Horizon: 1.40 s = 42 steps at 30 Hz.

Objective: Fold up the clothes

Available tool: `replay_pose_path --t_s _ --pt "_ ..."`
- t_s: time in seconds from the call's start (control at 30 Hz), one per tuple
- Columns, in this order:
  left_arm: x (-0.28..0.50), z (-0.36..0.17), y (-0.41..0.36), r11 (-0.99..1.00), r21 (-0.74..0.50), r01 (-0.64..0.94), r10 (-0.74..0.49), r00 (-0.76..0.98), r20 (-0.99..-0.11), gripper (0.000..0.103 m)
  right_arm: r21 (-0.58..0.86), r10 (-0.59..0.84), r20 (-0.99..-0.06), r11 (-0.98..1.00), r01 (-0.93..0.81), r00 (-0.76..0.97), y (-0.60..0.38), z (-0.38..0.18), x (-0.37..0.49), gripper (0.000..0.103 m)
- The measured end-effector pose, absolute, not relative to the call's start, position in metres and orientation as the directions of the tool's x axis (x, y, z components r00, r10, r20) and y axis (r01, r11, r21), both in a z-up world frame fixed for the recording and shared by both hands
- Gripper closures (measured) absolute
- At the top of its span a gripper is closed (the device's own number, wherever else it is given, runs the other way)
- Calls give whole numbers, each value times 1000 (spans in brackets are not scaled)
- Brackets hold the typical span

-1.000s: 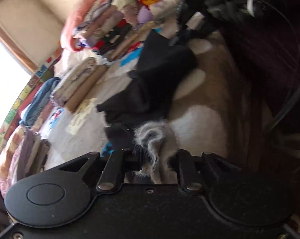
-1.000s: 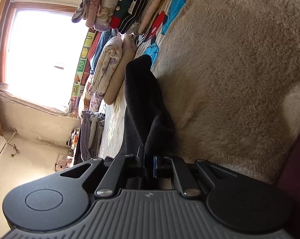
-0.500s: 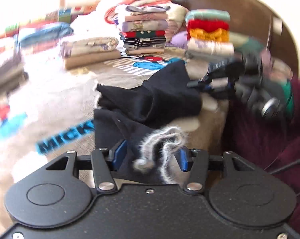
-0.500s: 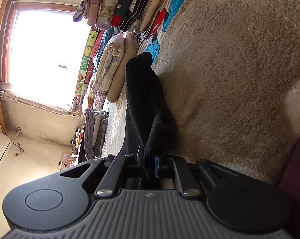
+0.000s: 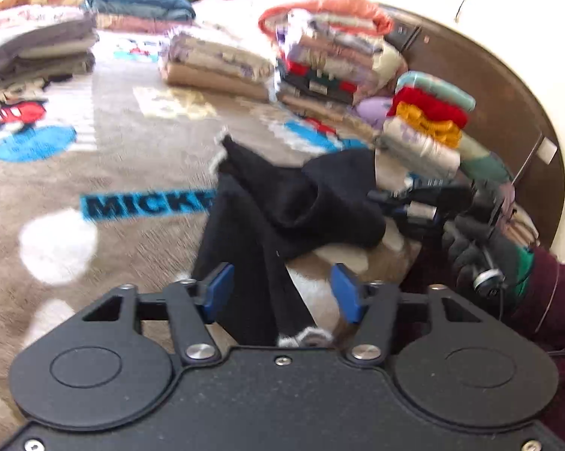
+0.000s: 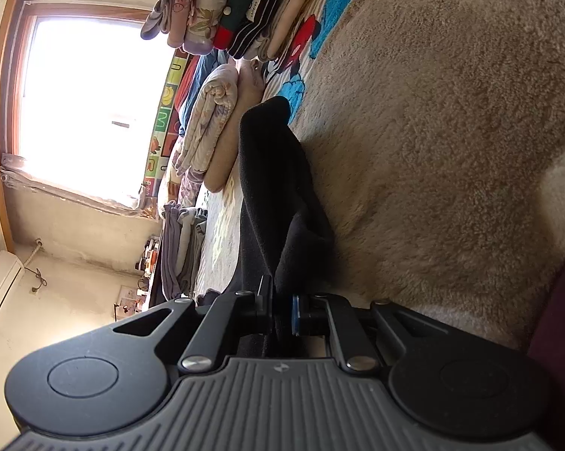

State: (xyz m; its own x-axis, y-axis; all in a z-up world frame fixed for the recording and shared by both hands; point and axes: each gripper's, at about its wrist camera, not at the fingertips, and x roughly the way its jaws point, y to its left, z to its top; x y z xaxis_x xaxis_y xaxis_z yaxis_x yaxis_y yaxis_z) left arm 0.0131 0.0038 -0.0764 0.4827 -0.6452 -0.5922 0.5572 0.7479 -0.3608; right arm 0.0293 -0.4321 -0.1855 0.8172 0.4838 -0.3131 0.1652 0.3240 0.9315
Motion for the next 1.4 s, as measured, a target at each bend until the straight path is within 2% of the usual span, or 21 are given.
replay_pose_path --t_s 0.13,0.17,0.23,0.37,0.57,0.8,0.83,0.9,0.93,0.97,1.07,1.2,1.23,1.27,1.3,1.4 --pt "17 -101 -21 773 -347 531 -601 437 -670 73 930 483 -312 330 160 818 -431 -185 29 90" --pt "16 -106 -25 790 -326 519 -574 441 -690 85 930 483 -312 332 159 818 -431 -185 29 90" --pt "15 -103 -21 801 -314 510 -565 467 -680 99 930 483 -313 332 159 818 -431 -185 29 90" --pt "20 -82 13 819 -330 469 -561 533 -633 99 928 483 -314 338 157 817 -431 -185 29 90" --pt "50 -49 86 892 -306 333 -452 654 -606 99 925 482 -319 345 158 816 -431 -185 30 90" --pt "77 -49 142 918 -395 44 -289 755 -588 97 921 476 -326 356 160 817 -430 -184 28 90" --pt "76 -54 146 910 -414 16 -281 758 -589 92 920 475 -327 358 160 817 -430 -184 28 90" --pt "71 -63 150 882 -472 -4 -310 748 -586 73 918 475 -331 362 163 815 -429 -184 29 90" --pt "69 -68 153 865 -501 -13 -327 743 -584 60 917 475 -334 364 164 814 -429 -184 29 90" --pt "67 -73 155 848 -530 -22 -343 738 -581 56 916 475 -337 366 165 813 -429 -185 30 90" --pt "64 -86 148 835 -549 -42 -360 713 -601 55 911 474 -344 376 167 811 -428 -185 31 90" --pt "70 -91 128 862 -507 -15 -345 716 -607 55 905 472 -352 391 166 808 -427 -185 32 90" --pt "72 -92 123 868 -496 -8 -341 718 -607 57 905 474 -352 394 163 807 -426 -185 32 90" --pt "73 -93 118 875 -484 0 -336 719 -608 86 904 475 -351 396 160 807 -426 -184 32 90" --pt "75 -94 113 881 -473 7 -332 720 -609 99 903 478 -350 400 156 806 -426 -184 32 90" --pt "79 -92 105 889 -457 27 -326 739 -590 99 900 484 -348 412 142 803 -422 -182 34 90"
